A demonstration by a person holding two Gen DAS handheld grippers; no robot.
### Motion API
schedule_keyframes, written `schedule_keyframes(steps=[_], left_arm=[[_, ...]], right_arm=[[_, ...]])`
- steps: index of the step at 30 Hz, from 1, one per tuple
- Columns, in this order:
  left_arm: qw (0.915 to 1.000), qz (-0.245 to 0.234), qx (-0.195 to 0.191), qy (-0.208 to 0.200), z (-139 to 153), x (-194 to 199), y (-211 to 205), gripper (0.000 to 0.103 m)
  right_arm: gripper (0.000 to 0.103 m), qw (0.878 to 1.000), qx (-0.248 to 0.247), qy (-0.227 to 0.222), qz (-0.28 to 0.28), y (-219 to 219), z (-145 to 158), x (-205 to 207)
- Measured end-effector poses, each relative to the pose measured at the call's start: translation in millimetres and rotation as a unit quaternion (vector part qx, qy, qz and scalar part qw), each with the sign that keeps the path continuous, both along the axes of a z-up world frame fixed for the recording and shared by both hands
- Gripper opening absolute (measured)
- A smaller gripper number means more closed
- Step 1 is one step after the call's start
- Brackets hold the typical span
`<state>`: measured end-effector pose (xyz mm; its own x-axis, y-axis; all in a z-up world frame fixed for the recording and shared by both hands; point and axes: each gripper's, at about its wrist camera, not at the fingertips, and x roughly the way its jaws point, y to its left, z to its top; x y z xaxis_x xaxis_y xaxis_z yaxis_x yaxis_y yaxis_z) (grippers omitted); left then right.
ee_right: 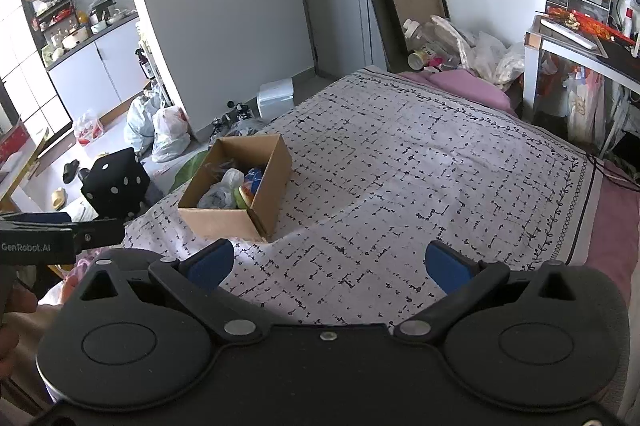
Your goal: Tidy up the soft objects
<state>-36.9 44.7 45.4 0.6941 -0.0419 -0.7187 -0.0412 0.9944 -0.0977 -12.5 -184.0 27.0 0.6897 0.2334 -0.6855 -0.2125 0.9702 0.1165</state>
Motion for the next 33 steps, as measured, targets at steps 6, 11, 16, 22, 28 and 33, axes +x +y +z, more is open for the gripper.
schedule_keyframes(steps=[6, 11, 16, 22, 28, 33], left_arm=[[1.0, -0.006, -0.005, -0.003, 0.5, -1.6, -0.6, 0.101], [1.0, -0.007, -0.006, -0.002, 0.5, -1.4, -1.9, 0.101], [0.9999, -0.007, -0.006, -0.004, 0.5, -1.7, -2.7, 0.101], [0.9999, -0.004, -0.011, -0.003, 0.7, -2.3, -0.5, 0.101], [0.9999, -0.006, -0.011, -0.003, 0.5, -2.4, -0.9, 0.101], [0.9999, -0.01, -0.008, -0.003, -2.5, -2.8, -5.3, 0.101]], right_arm=[[0.103, 1.0, 0.004, 0.001, -0.006, -2.6, 0.2, -0.5], [0.103, 1.0, 0.002, 0.0, -0.006, -3.4, 0.3, -0.7], [0.103, 1.0, 0.0, 0.002, -0.008, -3.1, 0.4, -1.0], [0.103, 1.0, 0.0, -0.001, -0.009, -1.6, 1.2, -2.5], [0.103, 1.0, -0.001, 0.0, -0.01, -4.0, -0.1, -1.4], [0.103, 1.0, 0.0, 0.001, -0.01, -3.3, -2.4, -1.2]])
